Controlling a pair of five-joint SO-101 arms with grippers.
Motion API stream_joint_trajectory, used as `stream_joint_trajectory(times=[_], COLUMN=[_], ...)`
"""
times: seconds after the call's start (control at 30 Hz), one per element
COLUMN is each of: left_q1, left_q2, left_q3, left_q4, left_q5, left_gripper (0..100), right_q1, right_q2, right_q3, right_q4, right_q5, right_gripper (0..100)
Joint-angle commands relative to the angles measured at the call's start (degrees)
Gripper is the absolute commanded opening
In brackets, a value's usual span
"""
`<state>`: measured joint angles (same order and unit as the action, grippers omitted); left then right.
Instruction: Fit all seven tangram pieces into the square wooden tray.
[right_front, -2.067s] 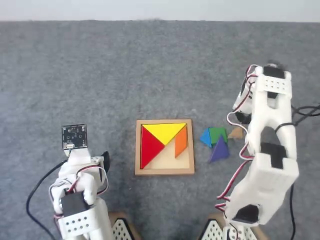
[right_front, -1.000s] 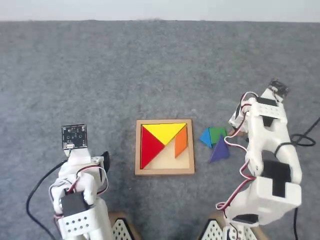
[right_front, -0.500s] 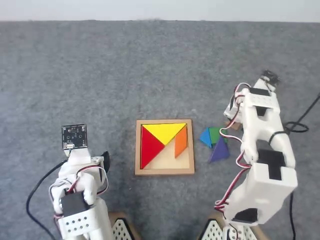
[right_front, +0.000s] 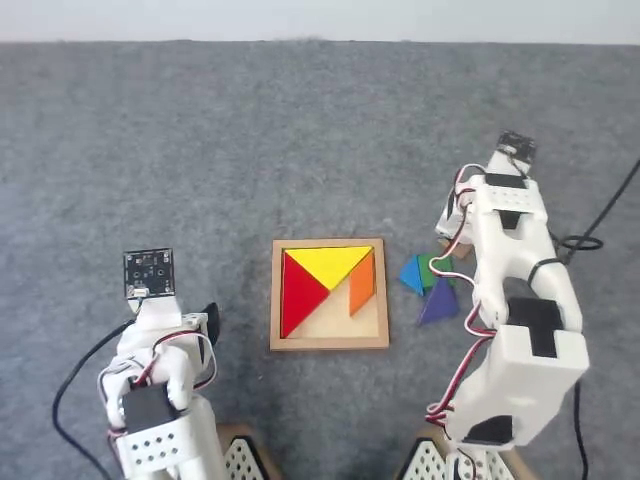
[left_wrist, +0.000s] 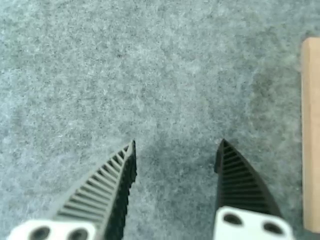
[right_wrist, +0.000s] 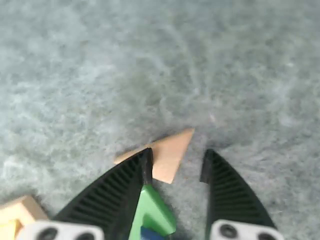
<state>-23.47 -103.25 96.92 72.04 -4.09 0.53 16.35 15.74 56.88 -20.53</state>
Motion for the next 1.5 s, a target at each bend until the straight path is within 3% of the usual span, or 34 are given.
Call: stream_joint_trajectory(times=[0.0, 0.13, 0.53, 0.63, 0.93, 1.13, 1.47], left_q1=[-0.3, -0.3, -0.3, -0.3, -0.3, -0.3, -0.3], left_q2=[-0.9, -0.9, -0.9, -0.9, -0.9, -0.9, -0.9], left_q3=[-0.5, -0.5, -0.5, -0.5, -0.5, -0.5, -0.5], left_q4=[0.3, 0.3, 0.3, 0.3, 0.3, 0.3, 0.3], left_q5=[0.5, 0.5, 0.5, 0.5, 0.5, 0.5, 0.5], left_gripper=[24, 24, 24, 24, 24, 24, 24], right_q1=[-2.6, -2.9, -9.4, -6.9, -1.3, -1.3, 3.7], right_q2=[-0.4, -2.5, -4.7, -1.1, 9.0, 8.5, 4.5], right_q3=[-1.7, -3.4, -3.4, -3.7, -11.7, -12.0, -11.8], right_q4=[2.2, 3.6, 0.4, -1.1, 5.1, 6.2, 8.2], right_q5=[1.6, -3.5, -4.6, -8.6, -8.1, -7.8, -5.8], right_gripper=[21.3, 21.2, 21.2, 18.8, 16.1, 5.4, 0.5])
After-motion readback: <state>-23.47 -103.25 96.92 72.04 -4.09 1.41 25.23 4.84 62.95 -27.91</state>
